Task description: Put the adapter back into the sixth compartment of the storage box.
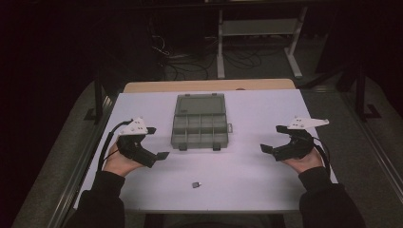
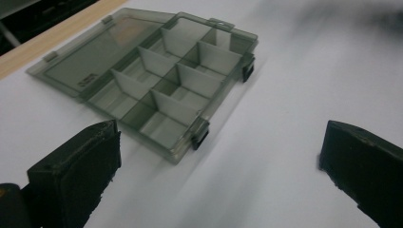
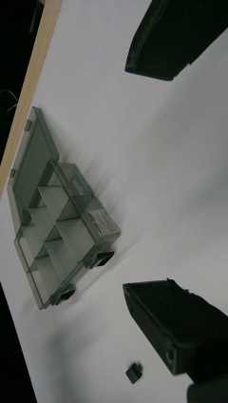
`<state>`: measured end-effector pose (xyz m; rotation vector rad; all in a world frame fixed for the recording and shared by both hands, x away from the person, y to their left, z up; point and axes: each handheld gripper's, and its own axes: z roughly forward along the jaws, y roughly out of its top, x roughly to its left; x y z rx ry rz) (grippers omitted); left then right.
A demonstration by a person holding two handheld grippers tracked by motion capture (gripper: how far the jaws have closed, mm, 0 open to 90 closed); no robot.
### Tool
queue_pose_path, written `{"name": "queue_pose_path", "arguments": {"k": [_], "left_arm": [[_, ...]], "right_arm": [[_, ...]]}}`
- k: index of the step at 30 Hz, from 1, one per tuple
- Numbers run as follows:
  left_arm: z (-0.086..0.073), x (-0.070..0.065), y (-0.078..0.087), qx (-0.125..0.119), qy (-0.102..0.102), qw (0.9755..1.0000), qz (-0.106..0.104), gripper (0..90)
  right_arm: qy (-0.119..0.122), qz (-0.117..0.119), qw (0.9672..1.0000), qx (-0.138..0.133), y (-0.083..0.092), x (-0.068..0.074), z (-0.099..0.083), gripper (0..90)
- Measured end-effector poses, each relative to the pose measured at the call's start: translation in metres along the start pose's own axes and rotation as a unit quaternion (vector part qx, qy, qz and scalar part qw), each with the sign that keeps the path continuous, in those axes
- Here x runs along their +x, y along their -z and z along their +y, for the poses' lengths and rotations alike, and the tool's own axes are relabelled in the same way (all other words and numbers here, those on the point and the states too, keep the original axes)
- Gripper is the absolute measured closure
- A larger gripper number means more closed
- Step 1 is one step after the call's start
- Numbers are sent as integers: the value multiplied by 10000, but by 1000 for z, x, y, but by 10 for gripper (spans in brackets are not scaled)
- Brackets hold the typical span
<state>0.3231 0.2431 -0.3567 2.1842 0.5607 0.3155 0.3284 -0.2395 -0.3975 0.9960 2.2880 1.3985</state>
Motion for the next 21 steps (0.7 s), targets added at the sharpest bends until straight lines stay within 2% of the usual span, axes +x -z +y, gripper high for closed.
{"name": "queue_pose_path", "arguments": {"k": [10,21], "left_arm": [[8,-10,-15,135,-150,9996,-193,0],[6,-15,-28,260,-169,9990,-331,0]], "right_arm": [[-2,29,10000,43,-1,0,0,0],[-18,49,10000,67,-1,0,-1,0]]}}
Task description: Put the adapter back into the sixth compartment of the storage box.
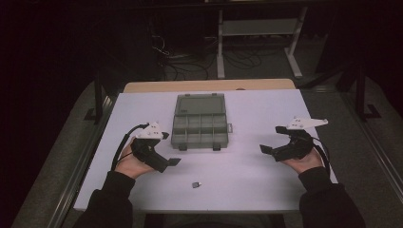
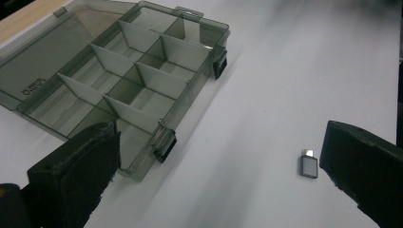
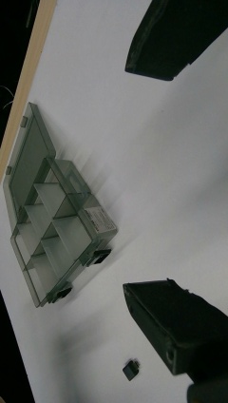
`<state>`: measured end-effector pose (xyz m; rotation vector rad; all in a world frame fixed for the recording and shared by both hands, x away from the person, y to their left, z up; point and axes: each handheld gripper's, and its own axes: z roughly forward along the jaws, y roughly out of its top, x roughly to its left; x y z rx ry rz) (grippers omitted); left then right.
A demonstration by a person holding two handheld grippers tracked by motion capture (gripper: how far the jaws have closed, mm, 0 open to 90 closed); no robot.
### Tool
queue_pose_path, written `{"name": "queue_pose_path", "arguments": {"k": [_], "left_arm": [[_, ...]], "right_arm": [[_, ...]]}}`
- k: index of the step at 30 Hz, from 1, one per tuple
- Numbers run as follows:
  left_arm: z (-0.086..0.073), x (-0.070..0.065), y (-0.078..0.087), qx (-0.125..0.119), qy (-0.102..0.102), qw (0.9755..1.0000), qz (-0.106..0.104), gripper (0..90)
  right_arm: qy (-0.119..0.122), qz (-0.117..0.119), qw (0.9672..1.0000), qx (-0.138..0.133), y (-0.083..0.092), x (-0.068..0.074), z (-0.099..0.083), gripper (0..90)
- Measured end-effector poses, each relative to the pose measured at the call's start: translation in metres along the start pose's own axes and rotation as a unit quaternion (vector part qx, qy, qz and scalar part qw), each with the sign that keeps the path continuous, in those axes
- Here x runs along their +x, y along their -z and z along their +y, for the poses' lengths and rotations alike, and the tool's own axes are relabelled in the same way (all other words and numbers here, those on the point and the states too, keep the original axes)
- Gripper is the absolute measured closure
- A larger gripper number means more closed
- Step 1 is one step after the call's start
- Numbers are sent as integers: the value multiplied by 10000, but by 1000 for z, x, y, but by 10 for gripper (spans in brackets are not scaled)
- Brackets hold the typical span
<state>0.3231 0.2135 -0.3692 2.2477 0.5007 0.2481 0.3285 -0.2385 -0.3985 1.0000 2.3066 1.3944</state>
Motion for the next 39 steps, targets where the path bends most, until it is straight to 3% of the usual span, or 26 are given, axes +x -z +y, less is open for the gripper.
{"name": "queue_pose_path", "arguments": {"k": [15,39], "left_arm": [[2,-6,-12,26,-14,9998,-221,0],[3,-22,-37,357,-284,9980,-437,0]], "right_arm": [[19,18,10000,35,-1,0,0,0],[40,50,9999,92,-2,1,-1,0]]}}
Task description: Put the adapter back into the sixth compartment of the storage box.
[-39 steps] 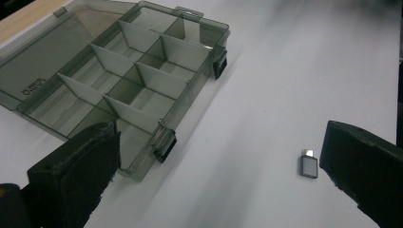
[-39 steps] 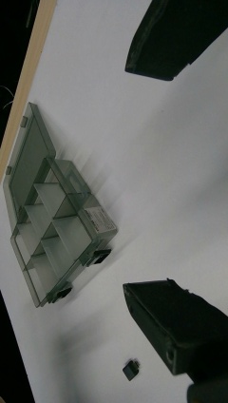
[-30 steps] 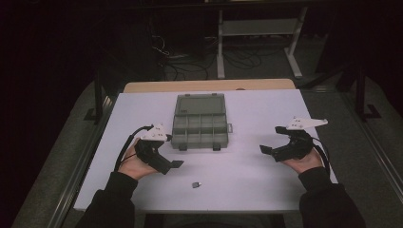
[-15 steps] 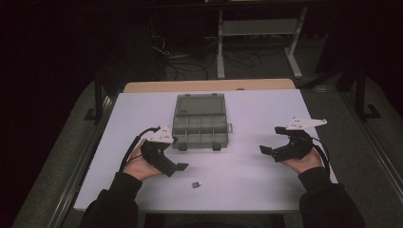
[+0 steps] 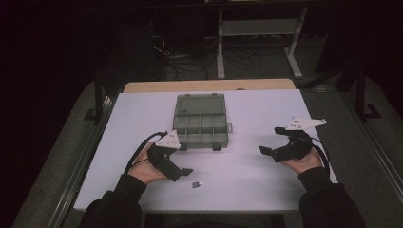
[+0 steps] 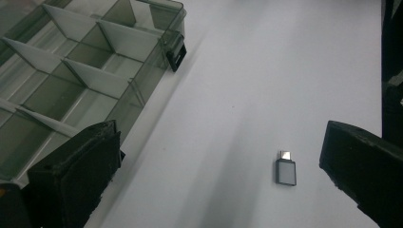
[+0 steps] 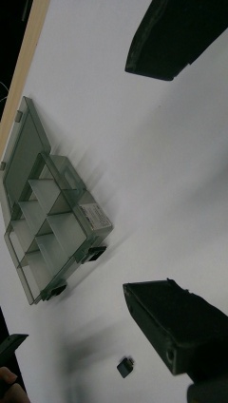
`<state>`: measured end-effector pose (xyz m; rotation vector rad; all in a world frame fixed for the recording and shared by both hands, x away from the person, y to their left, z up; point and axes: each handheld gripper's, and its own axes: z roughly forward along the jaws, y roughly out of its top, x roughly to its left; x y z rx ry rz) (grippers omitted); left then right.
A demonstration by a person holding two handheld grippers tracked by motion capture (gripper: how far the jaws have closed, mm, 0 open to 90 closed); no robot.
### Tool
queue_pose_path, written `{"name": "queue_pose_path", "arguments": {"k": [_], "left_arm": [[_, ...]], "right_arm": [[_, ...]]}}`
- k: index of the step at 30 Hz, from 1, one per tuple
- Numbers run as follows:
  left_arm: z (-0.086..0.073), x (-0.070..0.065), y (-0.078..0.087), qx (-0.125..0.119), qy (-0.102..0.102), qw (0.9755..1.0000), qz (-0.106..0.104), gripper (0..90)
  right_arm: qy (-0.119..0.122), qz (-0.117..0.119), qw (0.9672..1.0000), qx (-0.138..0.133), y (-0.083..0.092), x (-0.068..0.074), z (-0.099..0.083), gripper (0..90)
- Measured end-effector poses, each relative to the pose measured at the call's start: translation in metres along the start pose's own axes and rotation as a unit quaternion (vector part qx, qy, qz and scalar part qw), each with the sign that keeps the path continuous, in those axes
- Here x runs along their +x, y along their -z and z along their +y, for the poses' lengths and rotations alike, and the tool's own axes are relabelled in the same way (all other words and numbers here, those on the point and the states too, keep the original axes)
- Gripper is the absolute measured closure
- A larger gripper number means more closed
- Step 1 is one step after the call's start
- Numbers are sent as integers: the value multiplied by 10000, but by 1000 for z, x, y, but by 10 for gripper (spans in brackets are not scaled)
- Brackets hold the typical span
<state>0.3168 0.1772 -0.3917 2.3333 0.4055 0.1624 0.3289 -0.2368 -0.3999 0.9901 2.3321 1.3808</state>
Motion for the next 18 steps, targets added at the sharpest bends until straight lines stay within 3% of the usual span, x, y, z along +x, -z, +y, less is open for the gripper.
{"name": "queue_pose_path", "arguments": {"k": [18], "left_arm": [[-2,-11,-16,240,-113,9995,-154,0]], "right_arm": [[38,37,10000,75,-2,1,0,0]]}}
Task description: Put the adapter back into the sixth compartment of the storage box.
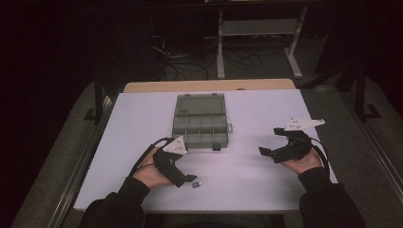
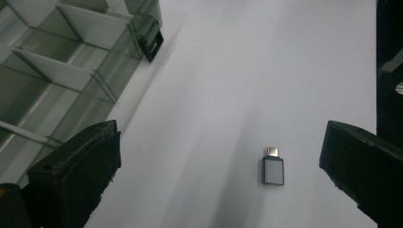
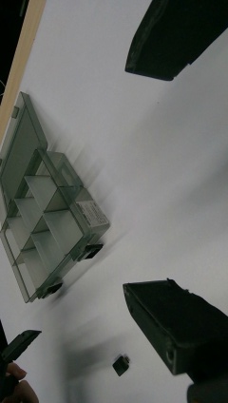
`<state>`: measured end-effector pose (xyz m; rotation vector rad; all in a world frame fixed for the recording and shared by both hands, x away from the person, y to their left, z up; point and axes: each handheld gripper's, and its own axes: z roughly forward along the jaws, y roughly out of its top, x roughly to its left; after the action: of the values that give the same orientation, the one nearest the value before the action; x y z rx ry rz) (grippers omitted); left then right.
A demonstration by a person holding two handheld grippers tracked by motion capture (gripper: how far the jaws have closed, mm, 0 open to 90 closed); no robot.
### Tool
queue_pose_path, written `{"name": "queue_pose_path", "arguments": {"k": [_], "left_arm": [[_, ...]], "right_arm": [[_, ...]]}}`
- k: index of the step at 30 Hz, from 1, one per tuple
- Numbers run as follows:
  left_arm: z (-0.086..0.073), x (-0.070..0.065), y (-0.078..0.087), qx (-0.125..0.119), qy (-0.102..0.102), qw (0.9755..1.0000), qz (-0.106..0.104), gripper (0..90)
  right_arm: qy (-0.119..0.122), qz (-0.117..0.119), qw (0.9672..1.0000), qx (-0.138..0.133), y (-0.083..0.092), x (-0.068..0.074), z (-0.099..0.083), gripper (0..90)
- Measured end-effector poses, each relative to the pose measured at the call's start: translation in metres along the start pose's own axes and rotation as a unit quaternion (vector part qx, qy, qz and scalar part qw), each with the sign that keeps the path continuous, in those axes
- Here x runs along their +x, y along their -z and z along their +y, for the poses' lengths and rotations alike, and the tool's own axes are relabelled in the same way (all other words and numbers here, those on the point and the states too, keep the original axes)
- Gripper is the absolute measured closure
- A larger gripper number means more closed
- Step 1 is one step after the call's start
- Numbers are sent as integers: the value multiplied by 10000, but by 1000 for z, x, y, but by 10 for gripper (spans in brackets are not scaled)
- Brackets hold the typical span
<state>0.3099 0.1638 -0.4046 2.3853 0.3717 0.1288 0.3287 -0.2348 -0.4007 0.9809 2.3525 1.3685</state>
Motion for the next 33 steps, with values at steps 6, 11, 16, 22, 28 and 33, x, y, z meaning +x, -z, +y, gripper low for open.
{"name": "queue_pose_path", "arguments": {"k": [6,11,16,22,28,33], "left_arm": [[-1,-4,-8,170,-64,9998,-83,0],[-1,-7,-12,259,-110,9995,-139,0],[-2,-12,-16,381,-166,9989,-226,0],[-2,-15,-19,481,-223,9983,-251,4],[-3,-19,-22,608,-280,9971,-350,5],[-5,-22,-25,772,-364,9954,-434,59]], "right_arm": [[8,20,10000,27,-1,0,0,0],[16,30,10000,62,-2,1,0,0],[52,38,9999,96,-2,1,0,0],[55,44,9999,102,-2,2,0,0],[51,49,9999,120,-2,2,0,0],[61,63,9999,143,-3,3,-1,0]]}}
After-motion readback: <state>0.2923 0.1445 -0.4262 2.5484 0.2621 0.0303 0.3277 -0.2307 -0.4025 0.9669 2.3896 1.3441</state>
